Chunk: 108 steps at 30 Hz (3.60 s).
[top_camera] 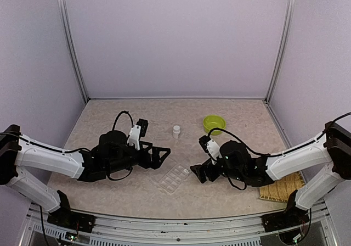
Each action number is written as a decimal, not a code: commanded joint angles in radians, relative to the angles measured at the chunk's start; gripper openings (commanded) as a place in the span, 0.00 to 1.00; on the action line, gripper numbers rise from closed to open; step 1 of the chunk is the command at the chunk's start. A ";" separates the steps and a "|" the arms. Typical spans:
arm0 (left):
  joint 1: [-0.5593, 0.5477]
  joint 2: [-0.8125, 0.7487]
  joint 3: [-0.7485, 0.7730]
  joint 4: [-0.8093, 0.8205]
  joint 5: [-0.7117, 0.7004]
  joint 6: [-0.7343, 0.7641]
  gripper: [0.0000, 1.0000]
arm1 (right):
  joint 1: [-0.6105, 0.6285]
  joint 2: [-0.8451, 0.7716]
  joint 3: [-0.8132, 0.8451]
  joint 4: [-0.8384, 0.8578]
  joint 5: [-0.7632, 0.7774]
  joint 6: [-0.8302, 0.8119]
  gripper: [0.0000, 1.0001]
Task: Sort the pills into containers
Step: Place the pill bottle at the center of the board, then pick up the pill bottle from the center of the board.
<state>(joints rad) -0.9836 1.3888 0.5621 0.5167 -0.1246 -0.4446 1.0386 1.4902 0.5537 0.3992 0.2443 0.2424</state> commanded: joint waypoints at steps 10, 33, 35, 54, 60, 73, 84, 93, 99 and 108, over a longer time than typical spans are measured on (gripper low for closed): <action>-0.017 0.027 0.032 0.018 0.018 0.003 0.99 | 0.005 -0.122 -0.085 0.026 0.093 0.021 1.00; -0.040 0.156 0.114 -0.021 0.059 0.008 0.99 | -0.081 -0.199 -0.181 -0.038 0.271 0.207 1.00; -0.041 0.166 0.120 -0.022 0.063 0.009 0.99 | -0.092 -0.195 -0.184 -0.046 0.272 0.210 1.00; -0.051 0.292 0.214 -0.033 0.107 0.031 0.99 | -0.146 -0.151 -0.193 -0.073 0.279 0.289 1.00; -0.052 0.345 0.267 -0.048 0.116 0.051 0.99 | -0.152 -0.145 -0.193 -0.075 0.280 0.295 1.00; -0.053 0.498 0.437 -0.165 0.147 0.108 0.96 | -0.163 -0.148 -0.195 -0.123 0.300 0.342 1.00; -0.069 0.617 0.572 -0.281 0.161 0.139 0.89 | -0.171 -0.138 -0.196 -0.123 0.296 0.350 1.00; -0.077 0.676 0.644 -0.328 0.159 0.163 0.75 | -0.173 -0.123 -0.194 -0.121 0.290 0.346 1.00; -0.079 0.698 0.670 -0.339 0.173 0.166 0.63 | -0.178 -0.123 -0.194 -0.122 0.291 0.341 1.00; -0.079 0.702 0.680 -0.339 0.176 0.172 0.41 | -0.185 -0.106 -0.186 -0.115 0.283 0.332 1.00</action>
<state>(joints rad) -1.0561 2.0731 1.2156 0.1833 0.0448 -0.2832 0.8673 1.3670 0.3672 0.2863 0.5274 0.5770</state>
